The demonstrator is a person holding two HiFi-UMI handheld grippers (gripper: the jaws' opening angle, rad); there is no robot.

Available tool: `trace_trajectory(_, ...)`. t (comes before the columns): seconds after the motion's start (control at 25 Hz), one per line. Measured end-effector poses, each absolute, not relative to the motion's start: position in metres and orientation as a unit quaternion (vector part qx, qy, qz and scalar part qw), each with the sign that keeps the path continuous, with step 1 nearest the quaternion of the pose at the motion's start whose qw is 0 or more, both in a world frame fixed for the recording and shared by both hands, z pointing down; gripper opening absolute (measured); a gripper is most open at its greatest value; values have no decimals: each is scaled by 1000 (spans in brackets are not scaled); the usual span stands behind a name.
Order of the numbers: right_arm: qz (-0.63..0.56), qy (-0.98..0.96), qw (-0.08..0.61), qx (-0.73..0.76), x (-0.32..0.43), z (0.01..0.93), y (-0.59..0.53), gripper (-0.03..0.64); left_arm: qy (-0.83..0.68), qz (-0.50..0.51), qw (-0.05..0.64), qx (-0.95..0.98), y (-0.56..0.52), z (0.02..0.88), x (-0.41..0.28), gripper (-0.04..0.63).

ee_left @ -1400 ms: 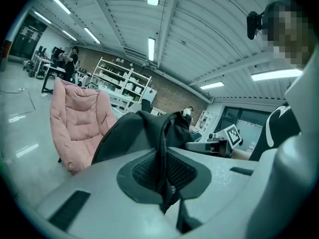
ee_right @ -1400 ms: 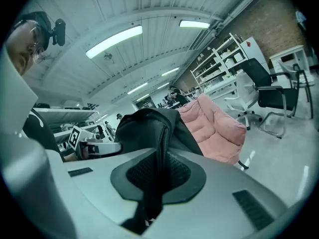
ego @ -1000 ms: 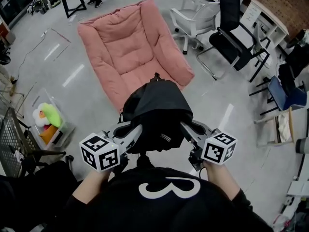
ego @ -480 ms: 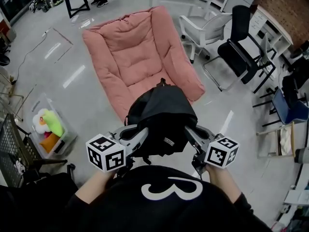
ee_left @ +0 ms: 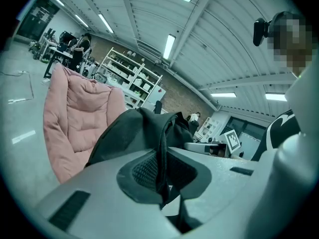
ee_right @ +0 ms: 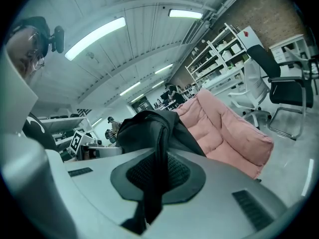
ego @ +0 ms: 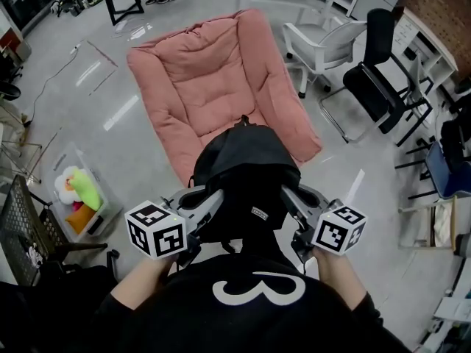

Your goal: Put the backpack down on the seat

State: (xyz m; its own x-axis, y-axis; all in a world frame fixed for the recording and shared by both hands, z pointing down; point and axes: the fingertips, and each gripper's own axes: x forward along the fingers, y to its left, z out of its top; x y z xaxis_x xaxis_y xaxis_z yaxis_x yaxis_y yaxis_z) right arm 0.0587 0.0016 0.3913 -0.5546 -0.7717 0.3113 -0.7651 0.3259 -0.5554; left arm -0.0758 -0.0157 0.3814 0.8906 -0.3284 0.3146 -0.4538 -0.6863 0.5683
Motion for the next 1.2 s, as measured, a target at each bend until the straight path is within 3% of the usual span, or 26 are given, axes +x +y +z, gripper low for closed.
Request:
trace_trajectory(0.64,-368,841,-18,-397,120,413,-151,29,-284,113,367,878,-143,407,-14,29)
trace_trajectory(1.2,-358,851,-58,-380,138,434,-280,28,-340,120,344,867,-264,432,4,29)
